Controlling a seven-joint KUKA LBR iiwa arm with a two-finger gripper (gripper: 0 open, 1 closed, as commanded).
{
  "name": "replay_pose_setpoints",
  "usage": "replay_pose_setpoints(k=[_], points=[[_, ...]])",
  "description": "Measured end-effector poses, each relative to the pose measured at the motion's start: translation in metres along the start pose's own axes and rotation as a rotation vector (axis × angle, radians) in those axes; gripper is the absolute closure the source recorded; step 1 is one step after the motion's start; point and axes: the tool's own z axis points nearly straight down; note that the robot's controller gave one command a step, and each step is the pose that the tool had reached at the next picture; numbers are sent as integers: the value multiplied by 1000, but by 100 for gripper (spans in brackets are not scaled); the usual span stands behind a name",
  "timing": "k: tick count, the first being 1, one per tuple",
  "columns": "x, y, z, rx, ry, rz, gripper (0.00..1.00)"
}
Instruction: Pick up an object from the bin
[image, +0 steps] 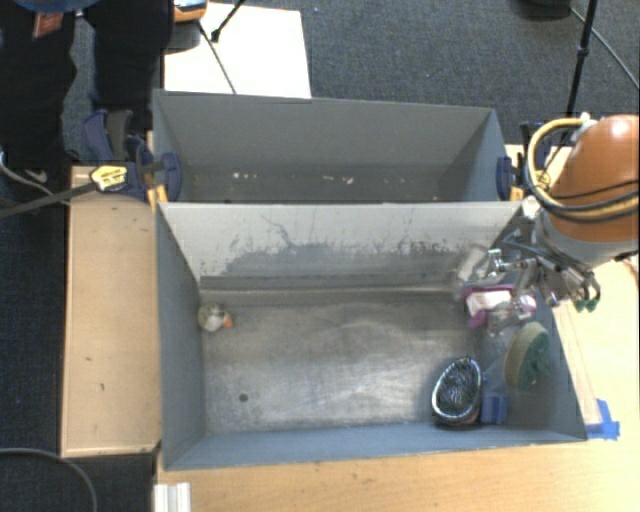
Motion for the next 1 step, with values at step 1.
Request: replay_pose_setpoints(k=[1], points=[[-5,-4,-98,1,-4,16,100]])
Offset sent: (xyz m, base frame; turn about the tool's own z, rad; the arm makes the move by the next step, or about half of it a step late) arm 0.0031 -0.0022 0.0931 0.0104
